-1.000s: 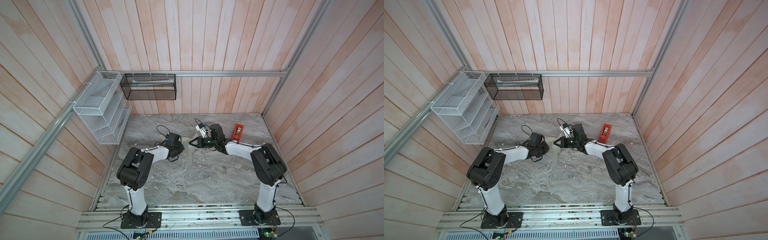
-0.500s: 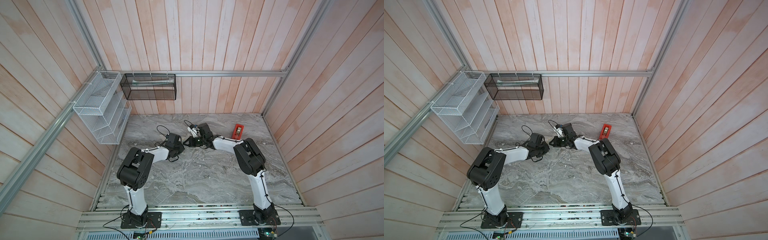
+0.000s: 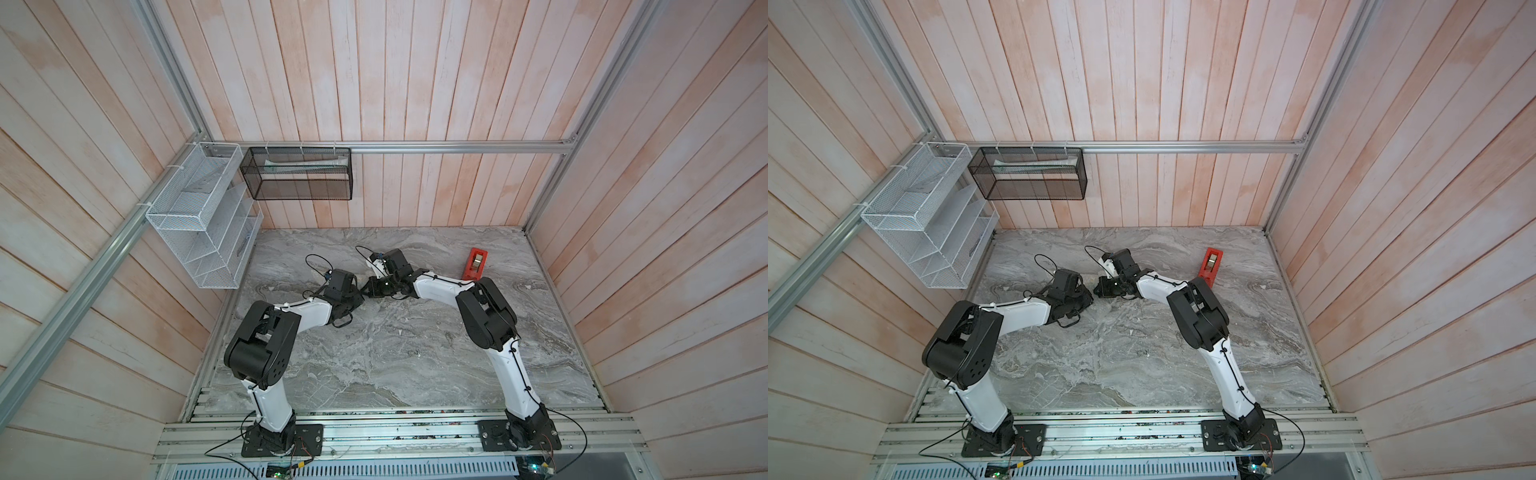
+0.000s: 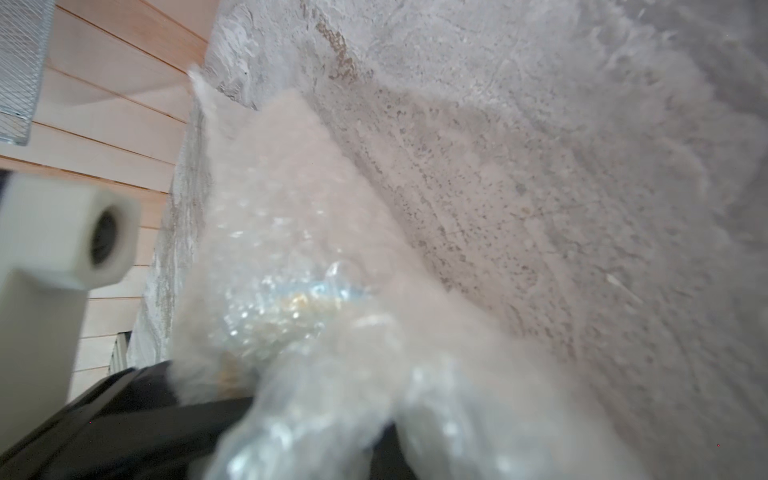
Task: Wrap bowls in bubble wrap
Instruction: Wrap the bowl in bubble wrap.
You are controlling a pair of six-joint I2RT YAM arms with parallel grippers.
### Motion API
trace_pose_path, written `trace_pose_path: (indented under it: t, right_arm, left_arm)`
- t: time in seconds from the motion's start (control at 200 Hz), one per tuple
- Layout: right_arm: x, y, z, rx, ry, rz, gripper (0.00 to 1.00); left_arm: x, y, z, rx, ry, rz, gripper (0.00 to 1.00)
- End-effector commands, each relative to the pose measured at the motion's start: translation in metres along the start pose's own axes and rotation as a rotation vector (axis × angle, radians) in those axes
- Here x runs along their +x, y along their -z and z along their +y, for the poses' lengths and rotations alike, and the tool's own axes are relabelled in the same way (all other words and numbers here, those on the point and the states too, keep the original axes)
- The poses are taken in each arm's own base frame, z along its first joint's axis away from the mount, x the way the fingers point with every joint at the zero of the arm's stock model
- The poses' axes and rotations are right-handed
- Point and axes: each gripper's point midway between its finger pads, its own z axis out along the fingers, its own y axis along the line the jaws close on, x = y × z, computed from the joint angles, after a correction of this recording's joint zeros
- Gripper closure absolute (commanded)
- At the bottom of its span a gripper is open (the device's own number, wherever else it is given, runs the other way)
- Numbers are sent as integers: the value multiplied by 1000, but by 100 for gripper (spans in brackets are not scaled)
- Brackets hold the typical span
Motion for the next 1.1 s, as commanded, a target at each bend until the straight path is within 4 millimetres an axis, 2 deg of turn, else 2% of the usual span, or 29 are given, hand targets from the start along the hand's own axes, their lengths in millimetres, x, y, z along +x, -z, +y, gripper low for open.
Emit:
trace_pose_path:
  t: [0.0, 0.125, 0.29, 0.55, 0.62, 0.73, 0.915, 1.095]
  right_arm:
    - [45, -22, -48, 169, -29, 114, 100]
    - [46, -24, -48, 187, -8, 117, 100]
    - [44, -24, -41, 200, 34, 110, 100]
    - [47, -28, -39, 216, 51, 112, 100]
    - [48, -29, -38, 215, 53, 113, 100]
    - [47, -29, -37, 219, 58, 110, 100]
    - [47, -29, -36, 219, 61, 110, 100]
    - [47, -30, -35, 213, 59, 110, 100]
  left_arm:
    - [2, 9, -2, 33, 7, 11, 65]
    - [-3, 13, 0, 35, 17, -4, 63]
    - [-4, 17, 5, 53, 57, -11, 54]
    - [-9, 41, 20, 111, 178, -72, 43]
    - [-12, 48, 19, 127, 186, -91, 41]
    - [-14, 54, 5, 185, 166, -87, 37]
    - [-8, 48, -7, 238, 163, -35, 36]
    - [1, 34, -11, 230, 142, 18, 36]
